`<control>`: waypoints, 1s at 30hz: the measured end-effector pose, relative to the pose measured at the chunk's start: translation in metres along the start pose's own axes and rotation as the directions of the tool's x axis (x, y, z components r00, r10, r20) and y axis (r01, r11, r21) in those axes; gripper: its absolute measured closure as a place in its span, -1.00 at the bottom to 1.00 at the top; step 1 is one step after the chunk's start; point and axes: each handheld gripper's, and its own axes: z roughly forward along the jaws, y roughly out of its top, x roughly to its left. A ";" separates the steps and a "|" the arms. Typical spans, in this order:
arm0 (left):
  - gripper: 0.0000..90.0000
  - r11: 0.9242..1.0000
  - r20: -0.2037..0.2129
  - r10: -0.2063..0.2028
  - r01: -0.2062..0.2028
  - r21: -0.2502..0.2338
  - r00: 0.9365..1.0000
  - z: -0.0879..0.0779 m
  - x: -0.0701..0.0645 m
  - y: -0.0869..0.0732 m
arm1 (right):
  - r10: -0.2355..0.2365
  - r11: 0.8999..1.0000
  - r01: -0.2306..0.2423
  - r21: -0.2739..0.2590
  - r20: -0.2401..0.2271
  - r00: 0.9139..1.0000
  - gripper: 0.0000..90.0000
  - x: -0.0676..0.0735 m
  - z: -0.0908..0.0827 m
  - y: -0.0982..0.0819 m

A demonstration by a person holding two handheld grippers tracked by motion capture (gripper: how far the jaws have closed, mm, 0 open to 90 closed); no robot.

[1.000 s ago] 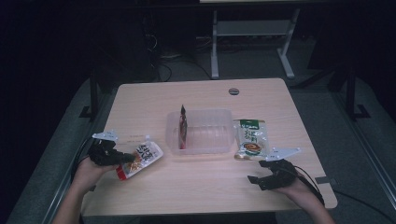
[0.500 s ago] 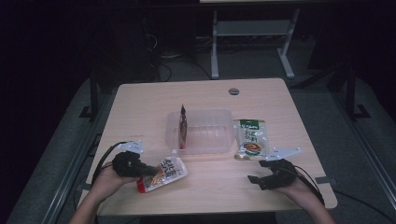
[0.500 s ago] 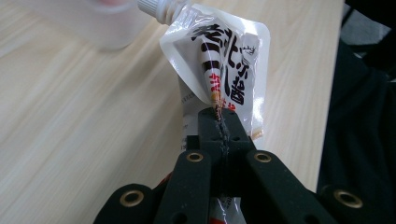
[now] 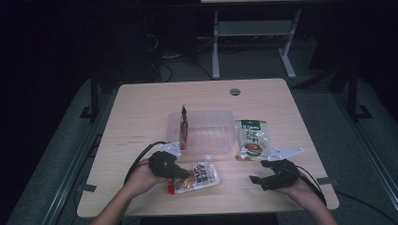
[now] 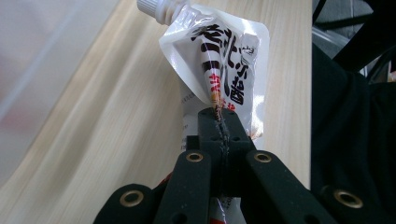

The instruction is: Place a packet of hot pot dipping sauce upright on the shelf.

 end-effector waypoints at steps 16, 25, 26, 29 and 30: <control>0.13 0.999 -0.055 0.023 -0.026 -0.042 0.998 0.012 -0.002 0.009 | -0.009 1.000 0.009 0.006 -0.004 1.000 -0.52 0.002 0.001 0.000; 0.99 0.995 -0.114 0.059 -0.067 -0.068 0.992 -0.014 -0.015 -0.002 | -0.007 1.000 0.007 0.004 -0.004 1.000 -0.51 0.002 0.000 0.000; 0.99 0.996 -0.119 0.067 -0.074 -0.049 0.991 -0.011 -0.017 -0.003 | -0.008 1.000 0.008 0.006 -0.004 1.000 -0.51 0.002 0.001 0.000; 0.99 0.997 -0.153 0.075 -0.075 0.005 0.985 0.003 -0.015 -0.007 | -0.009 1.000 0.009 0.010 -0.005 1.000 -0.51 0.002 0.002 0.000; 0.99 0.997 -0.154 0.075 -0.075 0.004 0.985 0.004 -0.013 -0.007 | -0.011 1.000 0.011 0.009 -0.006 1.000 -0.51 0.003 0.002 0.001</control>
